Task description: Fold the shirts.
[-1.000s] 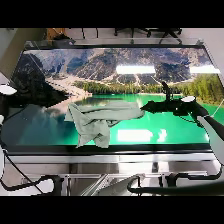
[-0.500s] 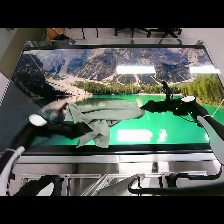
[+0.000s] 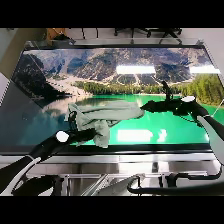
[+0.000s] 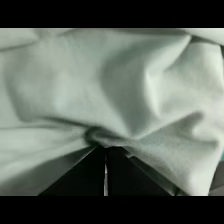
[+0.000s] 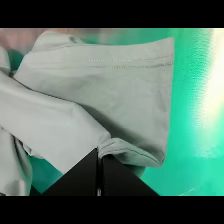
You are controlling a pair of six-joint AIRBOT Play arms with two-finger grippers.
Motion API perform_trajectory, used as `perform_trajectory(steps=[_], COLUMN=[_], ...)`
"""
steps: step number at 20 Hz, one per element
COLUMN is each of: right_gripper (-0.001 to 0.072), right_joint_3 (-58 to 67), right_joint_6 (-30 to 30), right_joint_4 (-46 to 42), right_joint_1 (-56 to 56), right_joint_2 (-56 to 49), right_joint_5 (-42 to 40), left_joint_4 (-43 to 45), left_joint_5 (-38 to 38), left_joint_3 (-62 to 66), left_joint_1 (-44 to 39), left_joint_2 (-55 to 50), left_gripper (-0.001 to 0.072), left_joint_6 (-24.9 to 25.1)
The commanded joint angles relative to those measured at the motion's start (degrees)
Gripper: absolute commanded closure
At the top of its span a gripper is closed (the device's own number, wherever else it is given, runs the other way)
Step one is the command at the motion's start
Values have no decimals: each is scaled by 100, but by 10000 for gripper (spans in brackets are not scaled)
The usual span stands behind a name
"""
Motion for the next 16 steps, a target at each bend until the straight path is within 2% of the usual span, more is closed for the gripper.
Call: perform_trajectory(steps=[1, 3, 6, 8, 10, 13, 16], right_gripper=[694, 695, 696, 695, 695, 695, 695], right_joint_3=[4, 175, 1047, 1810, 2583, 3519, 4004], right_joint_6=[-46, -87, -85, -85, -85, -87, -85], right_joint_4=[72, 232, 997, 1775, 2076, 2070, 1698], right_joint_1=[-13, -136, -654, -988, -1093, -1093, -1093], right_joint_2=[122, 407, 1012, 1449, 1928, 2605, 3141], right_joint_5=[164, 297, 758, 1150, 1204, 951, 680], left_joint_4=[42, 166, 1132, 1237, 1217, 1193, 1204], left_joint_5=[-350, -1058, -2269, -3067, -3674, -4059, -4050], left_joint_3=[531, 1058, 2223, 3182, 4205, 5556, 6380], left_joint_1=[295, 815, 2061, 3075, 3974, 4782, 4793], left_joint_2=[-251, 240, 1427, 2085, 2531, 2920, 3051], left_gripper=[691, 694, 695, 696, 696, 695, 695], left_joint_6=[400, 713, 599, 608, 708, 960, 957])
